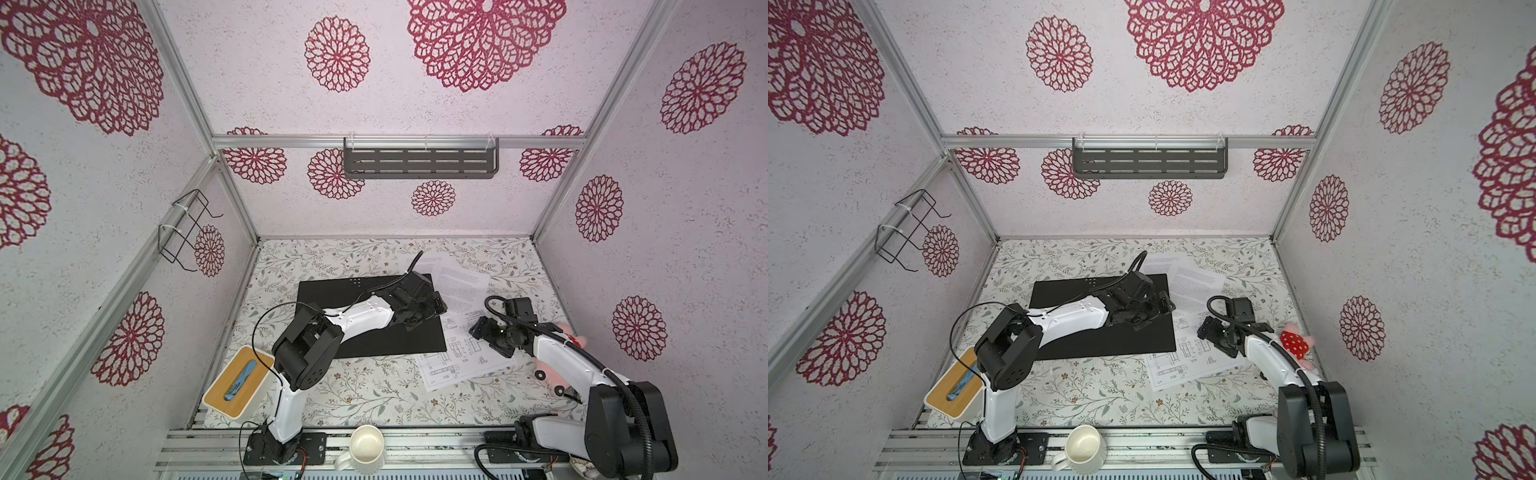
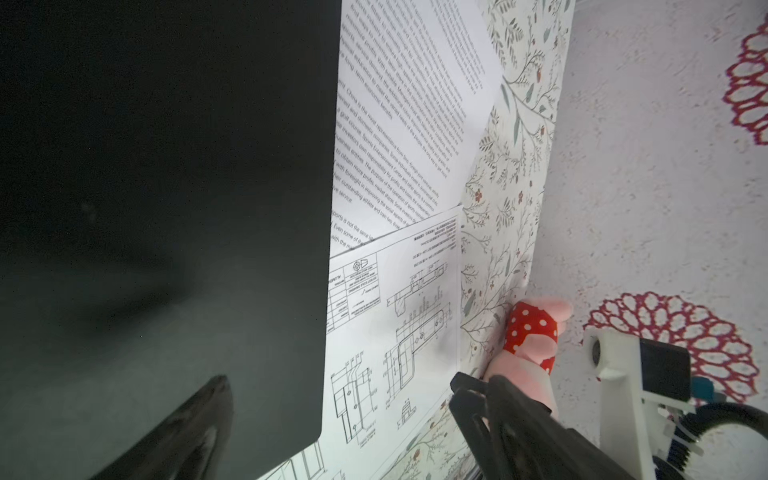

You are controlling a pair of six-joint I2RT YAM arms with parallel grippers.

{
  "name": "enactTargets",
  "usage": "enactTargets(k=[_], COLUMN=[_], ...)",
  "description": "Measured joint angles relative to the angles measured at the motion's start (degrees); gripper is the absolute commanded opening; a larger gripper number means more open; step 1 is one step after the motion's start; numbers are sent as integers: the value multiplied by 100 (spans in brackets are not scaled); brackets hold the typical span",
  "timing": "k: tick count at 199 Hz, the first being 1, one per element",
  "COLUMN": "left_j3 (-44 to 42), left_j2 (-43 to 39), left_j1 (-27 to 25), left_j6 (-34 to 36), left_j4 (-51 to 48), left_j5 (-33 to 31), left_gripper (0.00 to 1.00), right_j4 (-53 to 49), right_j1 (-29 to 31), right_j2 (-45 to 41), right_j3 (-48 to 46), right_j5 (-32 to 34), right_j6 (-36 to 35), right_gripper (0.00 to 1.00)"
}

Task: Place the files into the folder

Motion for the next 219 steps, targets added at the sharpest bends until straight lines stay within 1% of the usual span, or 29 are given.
enactTargets(k=[44,85,125,157,219], left_j3=[-680,-695,-695,-695,-697], left_j2=[-227,-409,-415,-415,-415], left_j1=[-393,-750,-1113,-1257,-1266], left_j6=[-42,-42,-90,-107,-79], left_j4=[-216,-463,-592,-693,-968], left_j5=[-166,-328,-450,-544,-710], left_gripper=[98,98,98,98,98], right_j4=[-186,-306,-514,-745,-863], right_j1=[-319,-496,-549,-562,-573], right_j2=[-262,-262,-337,-492,-525], right_j3=[-278,-295,-341,-372,-520], right_j5=[2,-17,-105,-162,-160], right_j6=[9,-35,-52,-52,-48], right_gripper=[81,81,81,80,80])
